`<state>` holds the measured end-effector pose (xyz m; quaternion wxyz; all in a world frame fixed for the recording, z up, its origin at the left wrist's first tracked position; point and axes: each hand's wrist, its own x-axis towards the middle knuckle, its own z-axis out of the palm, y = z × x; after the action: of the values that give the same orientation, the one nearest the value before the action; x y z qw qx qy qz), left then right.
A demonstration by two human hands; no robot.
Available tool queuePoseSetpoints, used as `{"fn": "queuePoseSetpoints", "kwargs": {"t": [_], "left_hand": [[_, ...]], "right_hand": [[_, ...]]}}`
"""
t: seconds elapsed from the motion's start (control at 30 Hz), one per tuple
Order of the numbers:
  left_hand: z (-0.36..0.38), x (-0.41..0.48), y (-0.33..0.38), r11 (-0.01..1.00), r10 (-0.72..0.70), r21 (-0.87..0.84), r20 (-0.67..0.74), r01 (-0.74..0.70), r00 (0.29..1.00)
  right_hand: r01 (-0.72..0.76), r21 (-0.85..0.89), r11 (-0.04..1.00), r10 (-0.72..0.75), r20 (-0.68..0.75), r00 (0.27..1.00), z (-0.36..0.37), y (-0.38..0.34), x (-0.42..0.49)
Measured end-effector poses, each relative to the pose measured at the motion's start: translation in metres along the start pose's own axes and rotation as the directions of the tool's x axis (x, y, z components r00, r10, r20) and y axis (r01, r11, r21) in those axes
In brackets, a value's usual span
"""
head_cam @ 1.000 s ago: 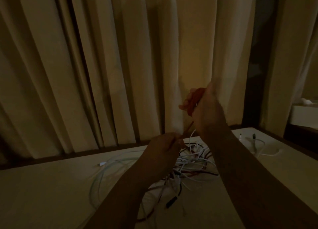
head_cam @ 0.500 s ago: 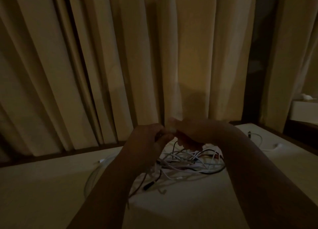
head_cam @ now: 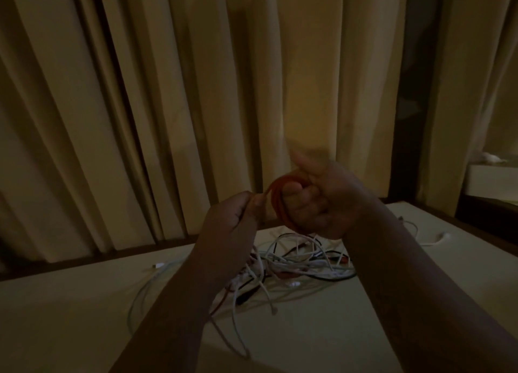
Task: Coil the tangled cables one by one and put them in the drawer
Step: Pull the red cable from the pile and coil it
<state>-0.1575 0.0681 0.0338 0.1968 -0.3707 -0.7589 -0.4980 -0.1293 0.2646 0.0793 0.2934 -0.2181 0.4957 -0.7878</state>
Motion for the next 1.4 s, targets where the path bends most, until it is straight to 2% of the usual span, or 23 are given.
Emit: {"fn": "queuePoseSetpoints", "kwargs": {"t": [0.1, 0.17, 0.27, 0.37, 0.5, 0.57, 0.67, 0.73, 0.77, 0.8, 0.83, 0.87, 0.9, 0.97, 1.03, 1.1, 1.17, 1.3, 1.4], "left_hand": [[0.003, 0.001, -0.005, 0.996, -0.052, -0.068, 0.021, 0.053, 0.998], [0.006, 0.000, -0.010, 0.994, -0.065, -0.084, 0.038, 0.068, 0.997], [0.011, -0.004, -0.013, 0.997, -0.050, -0.046, 0.069, 0.054, 0.996], [0.018, -0.009, -0.011, 0.997, -0.078, -0.016, 0.139, 0.081, 0.987], [0.028, -0.012, -0.015, 0.993, -0.112, 0.055, 0.190, 0.104, 0.975], [0.031, -0.013, -0.017, 0.991, -0.104, 0.101, 0.199, 0.085, 0.974], [0.031, -0.011, -0.013, 0.982, -0.128, 0.168, 0.235, 0.089, 0.963], [0.029, -0.010, -0.008, 0.969, -0.170, 0.220, 0.279, 0.110, 0.945], [0.028, -0.009, -0.006, 0.963, -0.184, 0.246, 0.297, 0.112, 0.937], [0.026, -0.009, -0.004, 0.956, -0.191, 0.274, 0.307, 0.105, 0.932], [0.025, -0.008, -0.003, 0.949, -0.195, 0.300, 0.311, 0.099, 0.930], [0.023, -0.007, -0.003, 0.943, -0.205, 0.316, 0.306, 0.104, 0.930], [0.020, -0.006, -0.003, 0.940, -0.218, 0.322, 0.296, 0.117, 0.930], [0.013, -0.003, -0.003, 0.934, -0.223, 0.335, 0.264, 0.127, 0.938], [0.006, -0.001, -0.004, 0.935, -0.190, 0.339, 0.239, 0.101, 0.952], [0.002, -0.001, -0.003, 0.952, -0.139, 0.298, 0.230, 0.067, 0.963], [-0.001, -0.002, -0.002, 0.958, -0.078, 0.287, 0.233, 0.008, 0.969], [0.001, -0.002, -0.005, 0.953, -0.013, 0.301, 0.181, -0.043, 0.983], [0.004, -0.003, -0.003, 0.976, 0.026, 0.213, 0.129, -0.053, 0.991]], "right_hand": [[0.153, 0.221, 0.963, -0.161, 0.018, 0.987, 0.005, -0.003, 0.001], [0.310, 0.306, 0.900, -0.296, -0.093, 0.951, 0.013, -0.005, -0.001], [0.535, 0.375, 0.757, -0.460, -0.275, 0.844, 0.020, -0.007, -0.006], [0.653, 0.413, 0.635, -0.543, -0.364, 0.757, 0.016, -0.007, -0.007], [0.795, 0.395, 0.460, -0.625, -0.492, 0.606, 0.011, -0.004, -0.003], [0.844, 0.276, 0.460, -0.657, -0.533, 0.532, 0.009, -0.001, -0.002], [0.810, -0.078, 0.581, -0.659, -0.630, 0.412, 0.001, 0.001, 0.006], [0.652, -0.338, 0.679, -0.642, -0.704, 0.304, -0.002, 0.003, 0.016], [0.512, -0.469, 0.719, -0.653, -0.708, 0.269, -0.003, 0.005, 0.019], [0.311, -0.617, 0.723, -0.689, -0.678, 0.257, -0.004, 0.009, 0.021], [0.078, -0.752, 0.655, -0.737, -0.611, 0.291, -0.004, 0.014, 0.021], [-0.106, -0.842, 0.529, -0.762, -0.527, 0.376, -0.006, 0.021, 0.021], [-0.210, -0.882, 0.422, -0.745, -0.469, 0.475, -0.005, 0.025, 0.021], [-0.310, -0.875, 0.372, -0.631, -0.483, 0.608, 0.000, 0.027, 0.016], [-0.418, -0.807, 0.417, -0.419, -0.579, 0.699, 0.007, 0.022, 0.015], [-0.511, -0.738, 0.441, -0.224, -0.642, 0.733, 0.009, 0.020, 0.014], [-0.537, -0.706, 0.463, -0.104, -0.645, 0.758, 0.010, 0.020, 0.009], [-0.422, -0.610, 0.671, 0.095, -0.494, 0.864, 0.004, 0.013, -0.006], [-0.327, -0.479, 0.815, 0.171, -0.340, 0.925, -0.005, 0.010, -0.008]]}}
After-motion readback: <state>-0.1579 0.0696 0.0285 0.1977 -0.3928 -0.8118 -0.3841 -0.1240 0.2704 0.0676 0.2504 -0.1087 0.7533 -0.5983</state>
